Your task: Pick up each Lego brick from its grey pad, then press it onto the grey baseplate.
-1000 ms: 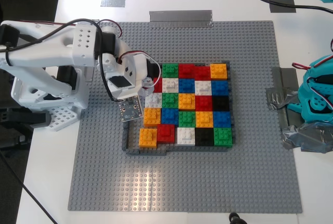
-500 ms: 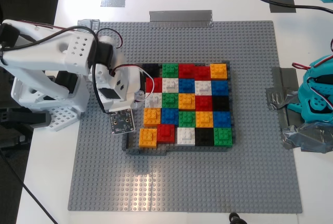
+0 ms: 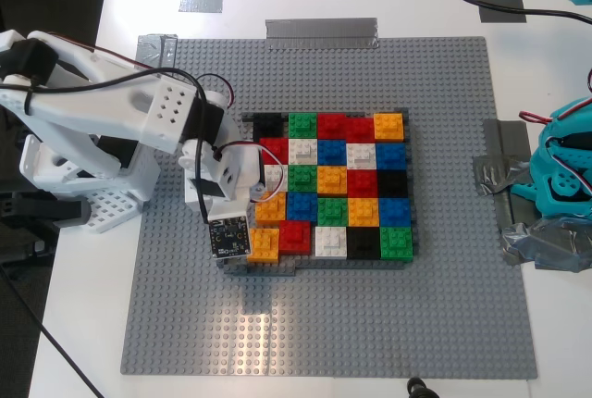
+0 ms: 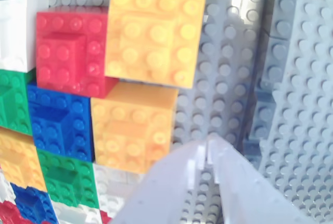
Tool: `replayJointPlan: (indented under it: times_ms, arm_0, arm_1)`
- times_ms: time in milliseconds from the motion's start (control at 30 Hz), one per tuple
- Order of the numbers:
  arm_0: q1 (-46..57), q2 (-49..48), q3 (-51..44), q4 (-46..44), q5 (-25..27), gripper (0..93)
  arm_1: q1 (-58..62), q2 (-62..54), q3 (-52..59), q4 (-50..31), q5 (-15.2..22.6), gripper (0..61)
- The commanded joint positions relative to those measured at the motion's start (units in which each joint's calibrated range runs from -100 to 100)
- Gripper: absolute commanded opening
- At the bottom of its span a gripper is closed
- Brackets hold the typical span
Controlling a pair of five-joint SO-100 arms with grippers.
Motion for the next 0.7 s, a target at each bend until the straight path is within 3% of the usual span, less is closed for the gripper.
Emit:
replayJointPlan:
  times_ms: [0,400,667]
  arm_0:
    - [0.25,-1.7,-0.36,-0.18,0.3,0.0]
    - [0.25,-1.36,-0.27,0.06,0.25,0.0]
    - [-0.04,-1.36,-0.27,0.06,0.25,0.0]
  arm_1:
    - [0.64,2.66,-2.21,-2.71,-0.44,0.1]
    - [0.57,6.27,-7.36,-8.81,-1.91,0.1]
    - [-0.52,3.95,-9.53,-2.47,-2.35,0.1]
